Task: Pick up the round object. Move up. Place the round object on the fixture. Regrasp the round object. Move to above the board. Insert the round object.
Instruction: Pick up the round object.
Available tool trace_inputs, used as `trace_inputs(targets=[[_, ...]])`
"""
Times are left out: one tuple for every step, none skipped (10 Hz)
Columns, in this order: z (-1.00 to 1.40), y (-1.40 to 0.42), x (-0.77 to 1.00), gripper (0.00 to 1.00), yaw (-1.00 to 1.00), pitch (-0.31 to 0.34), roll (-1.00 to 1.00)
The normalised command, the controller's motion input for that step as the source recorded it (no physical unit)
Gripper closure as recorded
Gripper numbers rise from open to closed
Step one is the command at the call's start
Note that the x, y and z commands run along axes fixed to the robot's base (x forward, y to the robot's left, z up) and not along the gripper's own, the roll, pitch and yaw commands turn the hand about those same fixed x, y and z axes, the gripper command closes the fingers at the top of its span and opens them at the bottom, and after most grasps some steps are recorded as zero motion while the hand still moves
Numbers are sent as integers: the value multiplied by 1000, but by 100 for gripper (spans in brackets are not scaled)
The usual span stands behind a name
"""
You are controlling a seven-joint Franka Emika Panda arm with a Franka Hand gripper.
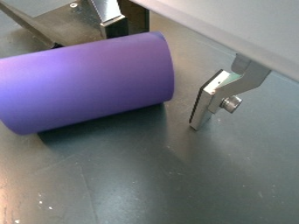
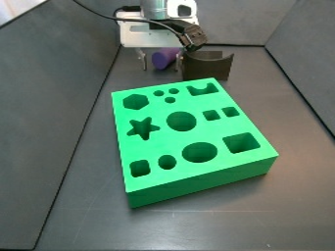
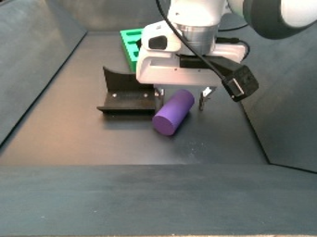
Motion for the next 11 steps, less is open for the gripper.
trace_inputs(targets=[[-451,169,23,0,-814,149,4],[-506,94,0,0,-860,190,17],[-463,51,-3,0,-854,203,43],[-451,74,0,0,-843,209,39],[-303,191,154,0,-749,107,0],[-17,94,0,0,-160,-60,-127],[0,0,0,0,0,-19,-13],[0,0,0,0,0,0,0],[0,0,0,100,0,0,0],[0,0,0,100,0,0,0],[0,0,0,100,0,0,0]])
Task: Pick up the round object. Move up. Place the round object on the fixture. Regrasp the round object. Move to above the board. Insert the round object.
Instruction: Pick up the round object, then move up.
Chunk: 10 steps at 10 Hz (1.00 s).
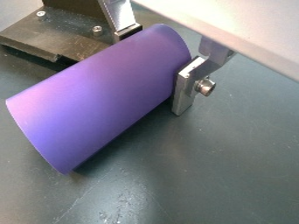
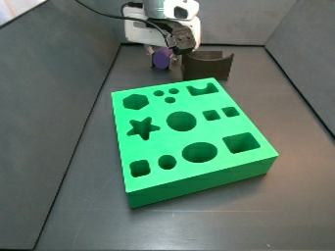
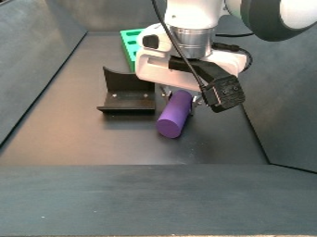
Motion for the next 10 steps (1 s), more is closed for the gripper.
trace_inputs(targets=[[0,0,0,100,0,0,0],[0,0,0,100,0,0,0],[0,0,0,100,0,0,0],[0,0,0,100,0,0,0],[0,0,0,100,0,0,0],[0,0,0,100,0,0,0],[0,0,0,100,0,0,0],[0,0,0,100,0,0,0],[833,0,0,100,0,0,0],[781,-61,27,100,-25,9,-11]])
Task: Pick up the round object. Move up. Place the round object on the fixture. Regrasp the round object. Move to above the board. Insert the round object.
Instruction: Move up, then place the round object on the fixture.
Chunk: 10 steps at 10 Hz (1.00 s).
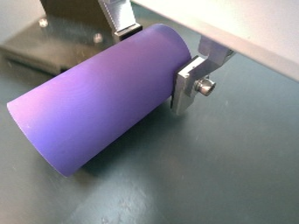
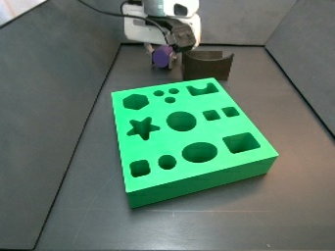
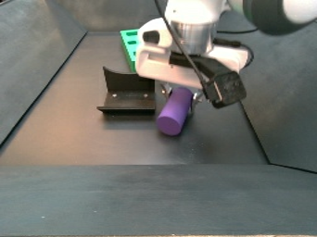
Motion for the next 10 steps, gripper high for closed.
trace_inputs(targets=[[708,-47,21,100,-20,24,-12],[530,-24,13,100,-12,46,-11],[430,-18,5,100,-10,49,-11],[220,-11,-7,100,-8,40,-9],[1000,0,0,100,0,0,0],[1000,2,-6,100,2,12,-1],[1000,1,-11,100,1,20,-3],[1000,0,-14,100,0,22,-4],[1000,-2,-18,100,-3,22,-6],[1000,-3,-21,100,-4,23,-7]])
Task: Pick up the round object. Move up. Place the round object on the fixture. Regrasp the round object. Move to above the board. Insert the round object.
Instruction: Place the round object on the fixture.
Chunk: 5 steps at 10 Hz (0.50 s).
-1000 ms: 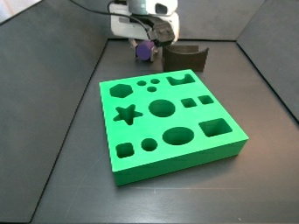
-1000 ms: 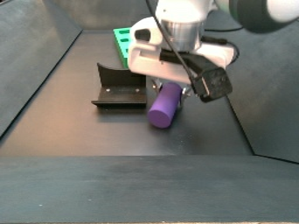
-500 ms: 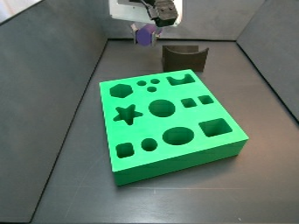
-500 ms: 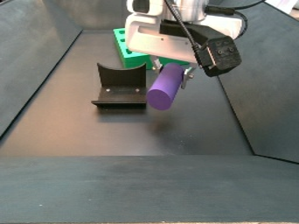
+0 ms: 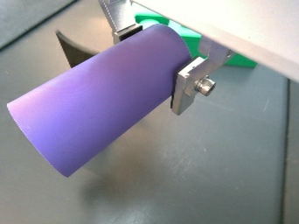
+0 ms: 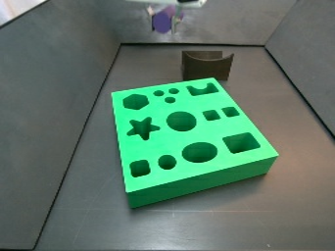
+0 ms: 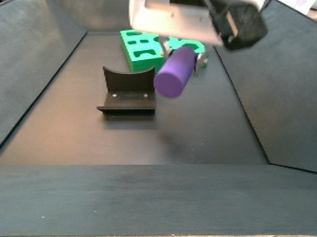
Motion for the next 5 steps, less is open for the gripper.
trace_inputs(targets=[[1000,-4,-25,100,-5,26,-9],[956,-5,-23,100,-7,27,-10],[730,-5,-17,100,-8,36,-13],[614,-4,-12,100,-9,40,-14],[385,-2,0,100,-10,53,-17]])
